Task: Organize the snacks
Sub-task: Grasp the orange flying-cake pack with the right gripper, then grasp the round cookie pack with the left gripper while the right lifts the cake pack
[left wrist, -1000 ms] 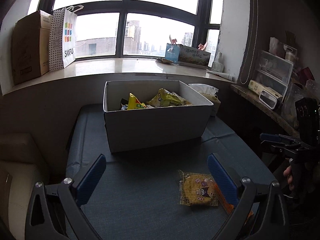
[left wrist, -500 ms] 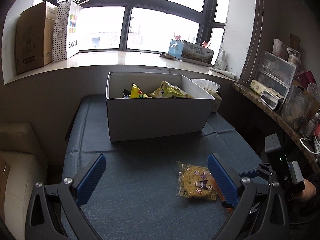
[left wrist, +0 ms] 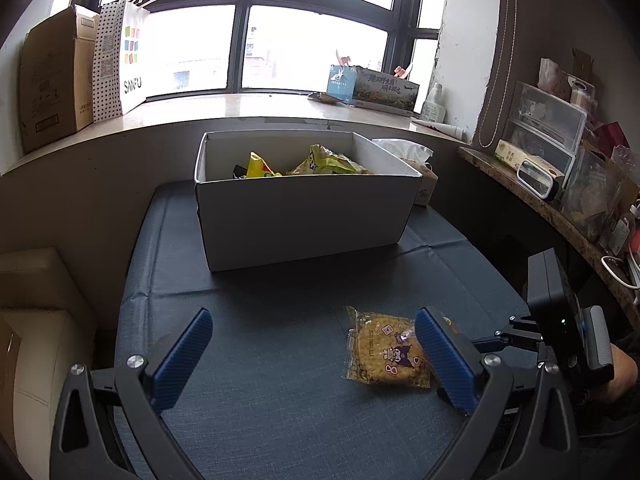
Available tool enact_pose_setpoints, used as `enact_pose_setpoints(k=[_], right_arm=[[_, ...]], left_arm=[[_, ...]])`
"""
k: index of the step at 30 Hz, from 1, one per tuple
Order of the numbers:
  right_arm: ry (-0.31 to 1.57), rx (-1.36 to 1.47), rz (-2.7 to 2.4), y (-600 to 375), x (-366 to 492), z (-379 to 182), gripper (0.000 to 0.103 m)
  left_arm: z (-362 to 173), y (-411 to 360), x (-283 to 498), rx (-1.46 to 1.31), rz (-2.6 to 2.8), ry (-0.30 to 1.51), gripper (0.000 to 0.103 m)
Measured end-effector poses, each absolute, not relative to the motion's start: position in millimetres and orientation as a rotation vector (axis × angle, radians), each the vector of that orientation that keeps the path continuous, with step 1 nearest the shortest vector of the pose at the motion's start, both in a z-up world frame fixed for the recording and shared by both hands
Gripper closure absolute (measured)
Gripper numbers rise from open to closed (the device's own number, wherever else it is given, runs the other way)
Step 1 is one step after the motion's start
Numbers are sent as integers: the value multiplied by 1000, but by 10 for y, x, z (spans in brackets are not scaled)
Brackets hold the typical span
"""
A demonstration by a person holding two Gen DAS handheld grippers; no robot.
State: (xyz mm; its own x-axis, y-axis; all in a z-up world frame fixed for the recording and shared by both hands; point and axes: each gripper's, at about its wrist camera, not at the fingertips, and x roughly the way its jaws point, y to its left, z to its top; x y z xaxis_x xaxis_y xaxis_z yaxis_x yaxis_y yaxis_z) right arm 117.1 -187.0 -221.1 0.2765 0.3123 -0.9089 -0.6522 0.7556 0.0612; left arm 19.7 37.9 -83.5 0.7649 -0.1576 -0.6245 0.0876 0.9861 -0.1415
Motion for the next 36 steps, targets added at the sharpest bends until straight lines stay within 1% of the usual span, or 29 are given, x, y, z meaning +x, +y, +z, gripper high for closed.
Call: enact_pose_setpoints(k=[3,6,11,14,18,22,31,36], right_arm=[[1104,-239,696,-2095,1232,-2126,41],[1026,-168,664,-2390,1264,-1901,41],[941,-48,615,-2898,1301,-1578,41],[907,-7,590,-2971,1276,-1446,41],[894,7,584,-3063,1276,-1401,41],[898,18,590,-3067,1310,-1408,41],[910,19,610,-2997,1318,-1505,41],[913,14,621,-2952,1294,-1529,41]], left_arm=[[-873,326,230,-94,-151,708,0],[-944,202,305,-87,-221,752,0],[-1186,-253,535,-16,-363,872,0],[-1378,-492,698,18,-410,936,0],[-1614,-642,908,41,-379,1015,0],[-1716,-692,985,85,-334,1053,0],[-1673,-480,950,35,-300,1047,0],[-1765,-450,961,33,-305,1060,0]])
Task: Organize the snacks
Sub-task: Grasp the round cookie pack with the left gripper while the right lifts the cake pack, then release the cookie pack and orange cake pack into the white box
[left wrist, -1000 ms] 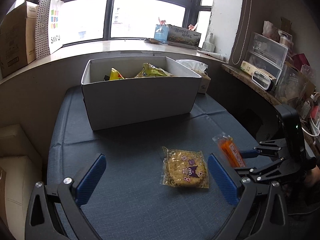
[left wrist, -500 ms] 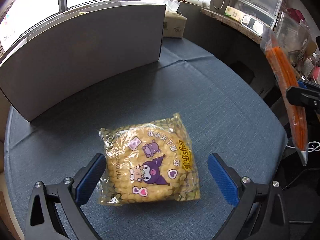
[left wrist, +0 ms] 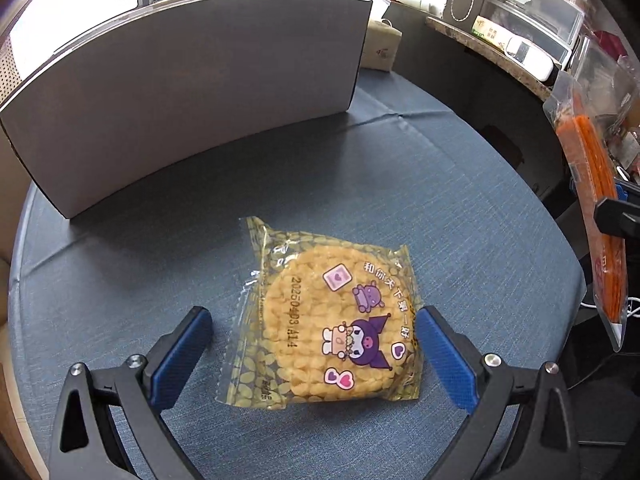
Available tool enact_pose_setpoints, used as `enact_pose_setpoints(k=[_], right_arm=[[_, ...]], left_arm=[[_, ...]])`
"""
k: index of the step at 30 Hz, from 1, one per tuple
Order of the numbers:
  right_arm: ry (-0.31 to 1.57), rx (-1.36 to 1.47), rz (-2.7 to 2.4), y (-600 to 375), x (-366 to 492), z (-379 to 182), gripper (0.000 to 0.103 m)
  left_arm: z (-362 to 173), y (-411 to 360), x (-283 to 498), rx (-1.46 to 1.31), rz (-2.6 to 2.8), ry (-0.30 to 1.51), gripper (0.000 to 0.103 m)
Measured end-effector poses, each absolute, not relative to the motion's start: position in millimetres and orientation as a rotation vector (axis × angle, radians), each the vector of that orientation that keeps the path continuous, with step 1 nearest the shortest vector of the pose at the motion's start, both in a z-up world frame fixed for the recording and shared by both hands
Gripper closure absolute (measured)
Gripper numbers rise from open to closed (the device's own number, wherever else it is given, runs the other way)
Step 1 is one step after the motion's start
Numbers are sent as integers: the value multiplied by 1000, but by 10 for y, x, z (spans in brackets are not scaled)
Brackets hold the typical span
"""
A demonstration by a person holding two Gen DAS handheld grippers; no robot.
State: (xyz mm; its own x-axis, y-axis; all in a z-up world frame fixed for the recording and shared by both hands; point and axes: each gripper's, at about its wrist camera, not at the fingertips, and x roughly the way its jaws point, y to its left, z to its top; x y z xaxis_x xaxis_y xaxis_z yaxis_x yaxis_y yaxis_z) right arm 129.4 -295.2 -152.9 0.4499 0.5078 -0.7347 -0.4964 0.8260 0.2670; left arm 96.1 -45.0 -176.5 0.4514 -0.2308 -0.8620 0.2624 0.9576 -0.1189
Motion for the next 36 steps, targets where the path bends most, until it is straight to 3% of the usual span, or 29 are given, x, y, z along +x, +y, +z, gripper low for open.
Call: enact_pose_setpoints(k=[9,10,11,13,18,25,30,36], right_arm=[[926,3,636,-2890,1297,-1568,41],[927,2,637,-2887,1300,-1573,41],[929,2,638,-2884,1301,-1578,41],[932,1,639,-2875,1305,-1587,41],[931,-4,646,-2838,1333,-1575,41],[837,0,692,-2647,1527,-1286,41],[721,-14,743,-2284,1913,-865,41],[684,35,736,-1828,2718,-473,41]], left_arm=[[-1888,-677,889,140,-311,1053,1],[-1883,-676,879,142,-309,1043,3],[-1868,-661,864,137,-313,1029,15],[-1818,-599,842,112,-321,1015,26],[-1580,-392,752,48,-296,914,26],[-808,73,798,-27,-214,707,26],[-245,504,1190,-97,-157,584,26],[90,853,1984,-159,-122,560,26]])
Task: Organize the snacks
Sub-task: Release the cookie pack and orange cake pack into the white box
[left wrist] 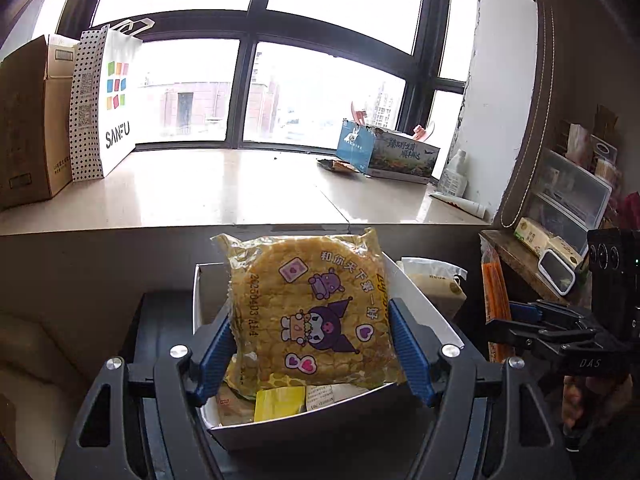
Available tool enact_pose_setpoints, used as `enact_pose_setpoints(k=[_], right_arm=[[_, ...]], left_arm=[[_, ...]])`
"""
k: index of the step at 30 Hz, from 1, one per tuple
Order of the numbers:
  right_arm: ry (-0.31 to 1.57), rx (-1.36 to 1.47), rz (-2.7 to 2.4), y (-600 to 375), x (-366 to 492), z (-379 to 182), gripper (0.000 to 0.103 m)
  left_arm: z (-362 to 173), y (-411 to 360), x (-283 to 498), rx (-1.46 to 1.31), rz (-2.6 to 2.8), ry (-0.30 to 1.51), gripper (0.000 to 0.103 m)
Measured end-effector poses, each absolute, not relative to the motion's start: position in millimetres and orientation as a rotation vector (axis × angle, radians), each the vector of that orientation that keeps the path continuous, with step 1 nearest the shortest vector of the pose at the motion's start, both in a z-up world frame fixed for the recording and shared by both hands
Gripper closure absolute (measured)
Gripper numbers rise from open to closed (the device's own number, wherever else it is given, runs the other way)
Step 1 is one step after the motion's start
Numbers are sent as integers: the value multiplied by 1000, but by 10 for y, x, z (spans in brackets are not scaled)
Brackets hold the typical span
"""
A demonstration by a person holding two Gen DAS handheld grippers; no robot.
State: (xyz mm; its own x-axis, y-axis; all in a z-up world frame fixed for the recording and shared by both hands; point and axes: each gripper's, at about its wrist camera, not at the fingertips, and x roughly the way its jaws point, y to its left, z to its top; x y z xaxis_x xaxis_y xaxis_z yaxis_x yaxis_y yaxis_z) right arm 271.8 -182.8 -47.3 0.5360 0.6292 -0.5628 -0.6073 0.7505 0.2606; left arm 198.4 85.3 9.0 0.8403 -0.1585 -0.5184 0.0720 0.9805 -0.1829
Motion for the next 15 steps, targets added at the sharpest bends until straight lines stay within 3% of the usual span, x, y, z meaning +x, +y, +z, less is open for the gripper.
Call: enact_pose_setpoints(k=[7,8,9,10,12,15], right_arm=[[708,17,674,-1491,3498,-405,38],[714,19,666,-1479,3573,-422,34],[728,22,661,-1459,3643,-454,17],[744,26,644,-1465,3710,-497,7],[757,44,626,-1496,3757,-537,0],[739,60,634,-1542,3734,-551,0]], left_arm=[[-76,911,2733,-148,-102,643,23],[-134,894,2814,-147,-99,670,15],[-194,894,2865,-140,-68,698,9],[-249,893,2899,-134,-44,719,0],[-309,904,2886,-144,-44,732,0],[-350,924,2839,-163,-62,740,0]])
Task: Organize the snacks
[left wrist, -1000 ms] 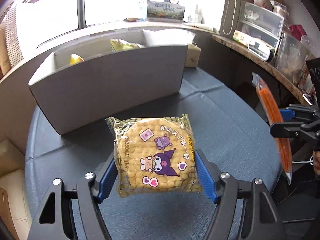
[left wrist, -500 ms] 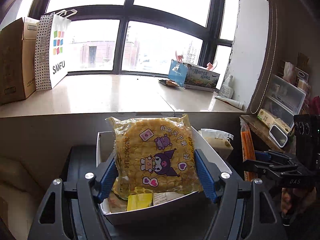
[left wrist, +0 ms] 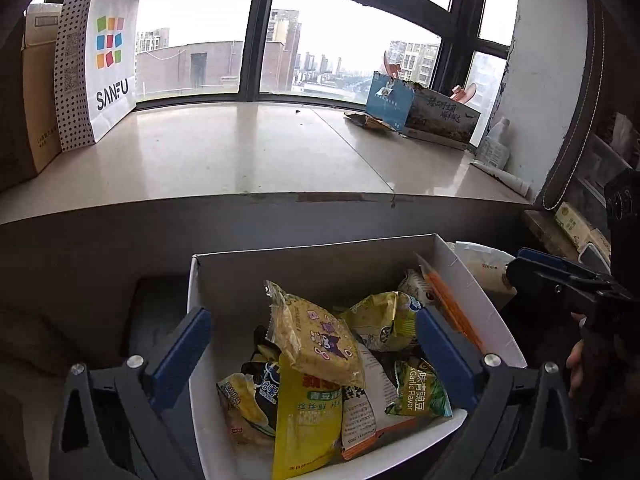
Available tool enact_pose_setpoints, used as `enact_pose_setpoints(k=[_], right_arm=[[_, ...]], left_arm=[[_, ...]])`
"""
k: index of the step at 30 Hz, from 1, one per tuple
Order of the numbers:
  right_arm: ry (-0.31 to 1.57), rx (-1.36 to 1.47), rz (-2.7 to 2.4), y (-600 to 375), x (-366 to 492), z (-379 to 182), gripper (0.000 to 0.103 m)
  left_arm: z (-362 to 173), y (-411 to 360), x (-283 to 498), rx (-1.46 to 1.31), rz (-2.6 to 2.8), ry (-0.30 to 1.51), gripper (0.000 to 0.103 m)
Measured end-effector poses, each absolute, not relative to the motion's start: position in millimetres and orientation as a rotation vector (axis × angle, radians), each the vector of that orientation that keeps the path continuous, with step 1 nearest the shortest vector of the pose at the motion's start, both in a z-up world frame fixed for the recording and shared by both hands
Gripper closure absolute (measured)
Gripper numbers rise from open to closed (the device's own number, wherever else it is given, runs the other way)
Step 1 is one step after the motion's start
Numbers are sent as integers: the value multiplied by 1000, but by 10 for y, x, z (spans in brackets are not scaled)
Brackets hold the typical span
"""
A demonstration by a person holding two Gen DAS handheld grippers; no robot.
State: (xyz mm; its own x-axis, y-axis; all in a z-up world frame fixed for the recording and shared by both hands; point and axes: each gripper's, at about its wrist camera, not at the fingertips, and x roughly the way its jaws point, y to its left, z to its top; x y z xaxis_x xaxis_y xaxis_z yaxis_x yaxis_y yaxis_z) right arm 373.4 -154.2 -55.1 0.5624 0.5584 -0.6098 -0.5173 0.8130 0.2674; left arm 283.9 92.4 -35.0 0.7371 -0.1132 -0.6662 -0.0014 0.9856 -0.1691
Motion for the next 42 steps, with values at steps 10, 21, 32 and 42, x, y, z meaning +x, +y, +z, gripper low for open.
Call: enact_pose_setpoints(k=[10,21,32,42], right_arm=[[585,-75,636,-1514,3160,-302,0],[429,-50,644,-1860,2069,67,0],[410,-19,605,-2288,1093,18,0],[437,-14,599,-2391,778,-76,0]], left_arm=[[139,805,2267,-117,3,523,0],[495,366,1067,-24,-15,370,0],[419,142,174,-106,10,506,0],[425,-7,-129,-79,40,525,0]])
